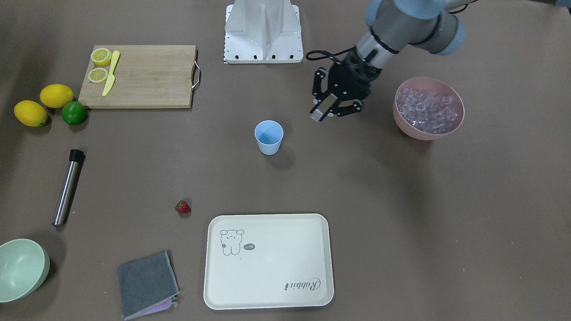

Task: Mash ice and strawberries in cup
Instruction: 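Carry the held ice cube with the left gripper to the light-blue cup, then open the left gripper over the light-blue cup to drop the ice, then move the left gripper back over the pink ice bowl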

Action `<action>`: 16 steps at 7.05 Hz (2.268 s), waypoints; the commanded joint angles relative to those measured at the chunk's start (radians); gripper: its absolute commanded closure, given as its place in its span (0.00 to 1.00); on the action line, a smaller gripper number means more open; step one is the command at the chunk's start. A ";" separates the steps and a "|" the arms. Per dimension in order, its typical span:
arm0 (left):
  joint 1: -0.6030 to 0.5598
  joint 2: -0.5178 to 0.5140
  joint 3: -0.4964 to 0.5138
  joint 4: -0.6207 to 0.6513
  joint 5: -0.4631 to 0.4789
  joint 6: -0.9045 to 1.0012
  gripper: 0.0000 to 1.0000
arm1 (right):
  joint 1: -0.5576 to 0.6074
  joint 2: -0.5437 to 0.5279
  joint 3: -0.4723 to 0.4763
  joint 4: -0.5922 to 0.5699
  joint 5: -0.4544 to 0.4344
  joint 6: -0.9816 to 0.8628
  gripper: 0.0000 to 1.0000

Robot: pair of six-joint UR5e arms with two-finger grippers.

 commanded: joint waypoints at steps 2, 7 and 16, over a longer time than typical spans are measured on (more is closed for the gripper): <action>0.130 -0.118 0.076 0.054 0.157 -0.042 1.00 | 0.001 0.005 -0.001 0.002 0.002 0.001 0.00; 0.126 -0.176 0.194 0.042 0.207 -0.036 1.00 | -0.001 0.010 0.000 0.000 -0.001 0.001 0.00; -0.158 0.227 -0.166 0.137 -0.060 0.279 0.02 | -0.001 0.010 -0.001 0.002 -0.003 -0.006 0.00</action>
